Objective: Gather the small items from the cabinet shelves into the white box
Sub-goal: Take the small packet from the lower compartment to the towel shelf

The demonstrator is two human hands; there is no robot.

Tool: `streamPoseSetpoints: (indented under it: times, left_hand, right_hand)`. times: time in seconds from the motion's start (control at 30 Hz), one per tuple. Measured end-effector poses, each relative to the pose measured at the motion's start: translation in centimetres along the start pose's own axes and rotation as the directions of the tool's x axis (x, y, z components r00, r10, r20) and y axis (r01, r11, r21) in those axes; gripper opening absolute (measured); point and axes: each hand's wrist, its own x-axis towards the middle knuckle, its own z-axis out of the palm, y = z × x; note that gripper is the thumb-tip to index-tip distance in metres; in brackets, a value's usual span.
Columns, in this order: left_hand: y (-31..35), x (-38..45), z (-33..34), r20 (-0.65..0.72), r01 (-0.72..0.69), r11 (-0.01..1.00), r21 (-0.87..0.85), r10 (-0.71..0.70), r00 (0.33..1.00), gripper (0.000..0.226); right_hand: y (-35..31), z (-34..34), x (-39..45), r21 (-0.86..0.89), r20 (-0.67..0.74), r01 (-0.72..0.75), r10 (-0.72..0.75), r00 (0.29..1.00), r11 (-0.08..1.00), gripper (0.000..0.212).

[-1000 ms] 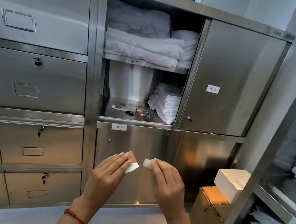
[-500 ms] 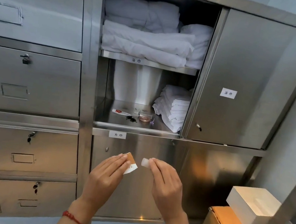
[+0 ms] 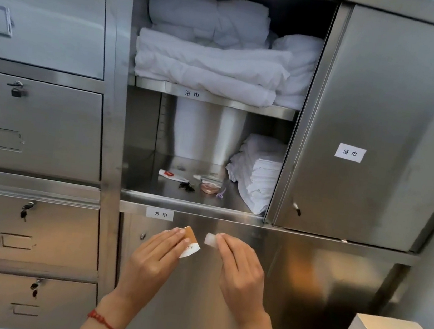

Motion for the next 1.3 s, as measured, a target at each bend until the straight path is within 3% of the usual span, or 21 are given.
streamPoseSetpoints:
  times: [0.13, 0.27, 0.4, 0.53, 0.63, 0.77, 0.87, 1.03, 1.17, 1.3]
  left_hand:
    - [-1.1, 0.7, 1.0, 0.064, 0.014, 1.000, 0.006, -0.014, 0.998, 0.028]
    - [-2.3, 0.7, 3.2, 0.035, 0.014, 1.000, 0.025, -0.015, 0.999, 0.018]
    - [-3.6, 1.7, 5.2, -0.009, -0.011, 1.000, 0.024, 0.012, 1.000, 0.041]
    - [-5.7, 2.1, 7.2, -0.013, -0.014, 1.000, 0.020, 0.015, 1.000, 0.020]
    - [-8.1, 2.7, 9.1, -0.028, -0.007, 1.000, 0.006, 0.008, 1.000, 0.030]
    - [-12.1, 3.1, 12.2, -0.048, 0.006, 1.000, 0.027, -0.004, 0.999, 0.017]
    - [-15.0, 3.1, 14.3, -0.022, 0.003, 1.000, 0.029, -0.003, 1.000, 0.033]
    - [-19.4, 3.0, 17.2, -0.016, -0.012, 1.000, 0.006, 0.012, 1.000, 0.022]
    - [-22.2, 2.9, 18.6, 0.042, 0.001, 1.000, -0.008, -0.001, 0.999, 0.047]
    - [-23.8, 2.3, 19.8, 0.123, 0.005, 0.999, -0.035, -0.001, 0.992, 0.055]
  right_hand:
    - [1.5, 1.9, 0.2, 0.030, -0.009, 0.000, 0.001, 1.000, 1.000, 0.044]
    - [2.7, 3.5, 0.3, 0.031, -0.019, -0.009, 0.009, 1.000, 0.999, 0.041]
    - [3.8, 5.2, 1.0, 0.010, -0.046, -0.006, 0.006, 0.999, 1.000, 0.033]
    - [4.9, 7.8, 1.8, -0.030, -0.076, 0.005, -0.007, 0.997, 1.000, 0.027]
    - [5.8, 10.5, 3.0, -0.056, -0.089, 0.005, -0.010, 0.996, 0.998, 0.022]
    - [7.2, 14.5, 4.9, -0.052, -0.096, 0.006, -0.011, 0.995, 0.999, 0.026]
    - [8.0, 17.4, 6.1, -0.063, -0.103, 0.006, -0.012, 0.995, 0.998, 0.024]
    - [9.1, 22.0, 7.4, -0.082, -0.095, 0.011, -0.019, 0.995, 0.997, 0.023]
    - [9.8, 25.2, 8.0, -0.092, -0.104, 0.002, -0.012, 0.995, 0.996, 0.026]
    - [10.6, 27.8, 8.1, -0.087, -0.066, 0.014, -0.020, 0.998, 0.996, 0.034]
